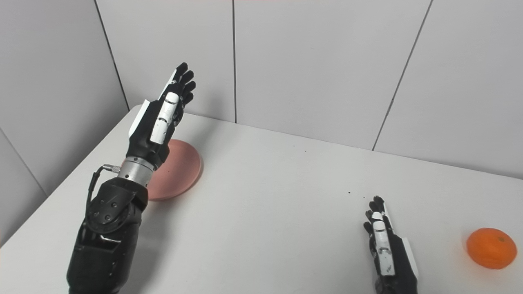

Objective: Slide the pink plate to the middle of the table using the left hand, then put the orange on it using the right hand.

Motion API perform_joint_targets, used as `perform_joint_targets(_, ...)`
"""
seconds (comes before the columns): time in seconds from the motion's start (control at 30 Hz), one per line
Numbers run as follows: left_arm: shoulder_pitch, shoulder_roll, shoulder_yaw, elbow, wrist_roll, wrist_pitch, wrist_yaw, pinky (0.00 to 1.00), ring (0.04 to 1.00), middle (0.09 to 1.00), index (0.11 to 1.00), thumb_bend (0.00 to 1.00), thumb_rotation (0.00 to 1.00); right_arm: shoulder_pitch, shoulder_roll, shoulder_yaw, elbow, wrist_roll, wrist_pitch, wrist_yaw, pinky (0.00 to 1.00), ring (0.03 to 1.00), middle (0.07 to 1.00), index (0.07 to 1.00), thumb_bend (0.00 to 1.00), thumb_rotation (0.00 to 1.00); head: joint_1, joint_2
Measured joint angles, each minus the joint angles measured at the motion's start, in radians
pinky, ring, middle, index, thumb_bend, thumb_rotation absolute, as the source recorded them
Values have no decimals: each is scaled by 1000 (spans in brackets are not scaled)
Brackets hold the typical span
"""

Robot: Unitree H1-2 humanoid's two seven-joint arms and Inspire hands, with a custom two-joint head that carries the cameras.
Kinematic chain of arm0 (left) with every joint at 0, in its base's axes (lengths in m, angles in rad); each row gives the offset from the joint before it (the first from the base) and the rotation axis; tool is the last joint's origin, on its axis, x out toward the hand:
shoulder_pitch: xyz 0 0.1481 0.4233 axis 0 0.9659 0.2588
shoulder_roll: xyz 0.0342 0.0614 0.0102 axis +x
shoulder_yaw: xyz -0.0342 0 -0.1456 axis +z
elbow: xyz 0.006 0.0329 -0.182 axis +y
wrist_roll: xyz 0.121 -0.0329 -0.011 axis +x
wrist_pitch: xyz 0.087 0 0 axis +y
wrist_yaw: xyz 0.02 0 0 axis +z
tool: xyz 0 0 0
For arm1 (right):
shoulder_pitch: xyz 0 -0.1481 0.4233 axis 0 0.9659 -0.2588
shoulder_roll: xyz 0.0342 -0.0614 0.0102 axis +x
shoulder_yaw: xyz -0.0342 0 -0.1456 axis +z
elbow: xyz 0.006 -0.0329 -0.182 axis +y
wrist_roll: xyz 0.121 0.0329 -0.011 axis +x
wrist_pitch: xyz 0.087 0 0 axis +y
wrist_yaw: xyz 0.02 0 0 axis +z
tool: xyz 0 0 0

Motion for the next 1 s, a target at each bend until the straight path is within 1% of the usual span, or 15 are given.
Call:
perform_joint_targets(0.1, -5, 27, 32, 16, -17, 0, 2, 958, 971, 975, 965, 444, 1000, 0, -1, 1, 0, 0, 0, 1, 1000, 1000, 1000, 1000, 168, 1000, 0, 2)
perform_joint_targets(0.23, -6, 64, 77, 33, -42, 0, 15, 948, 969, 977, 959, 432, 1000, 1, -2, 0, 0, 3, 0, 1, 1000, 1000, 1000, 1000, 161, 1000, 3, 2)
perform_joint_targets(0.3, -10, 86, 90, 44, -54, 0, 14, 954, 970, 977, 958, 449, 1000, 1, -1, -1, 0, 6, 1, 0, 1000, 1000, 1000, 1000, 160, 1000, 3, 2)
perform_joint_targets(0.47, -19, 116, 146, 101, -123, 0, 14, 941, 964, 963, 953, 428, 1000, 0, 0, -1, 0, 11, 2, -1, 1000, 1000, 1000, 1000, 165, 1000, 5, 3)
perform_joint_targets(0.63, -19, 153, 175, 139, -170, 1, 12, 948, 966, 966, 955, 421, 1000, 0, -1, 0, 0, 10, 2, 0, 1000, 1000, 1000, 1000, 170, 1000, 8, 2)
perform_joint_targets(0.73, -19, 167, 198, 149, -197, 0, 13, 959, 963, 966, 954, 414, 1000, 0, -5, -1, 0, 9, 1, 1, 1000, 1000, 1000, 1000, 175, 1000, 12, 2)
perform_joint_targets(0.8, -18, 178, 209, 173, -218, 0, 12, 962, 962, 962, 949, 409, 1000, 0, -5, -1, 0, 9, 1, 1, 1000, 1000, 1000, 1000, 175, 1000, 15, 2)
perform_joint_targets(0.9, -13, 184, 223, 207, -242, 0, 12, 955, 951, 951, 932, 405, 1000, 1, -6, -1, 0, 8, 2, 0, 1000, 1000, 1000, 1000, 174, 1000, 15, 2)
perform_joint_targets(1.0, -2, 185, 223, 211, -259, 1, 12, 949, 947, 949, 928, 393, 1000, 0, -5, -4, 0, 14, 2, 0, 1000, 1000, 1000, 1000, 168, 1000, 18, 2)
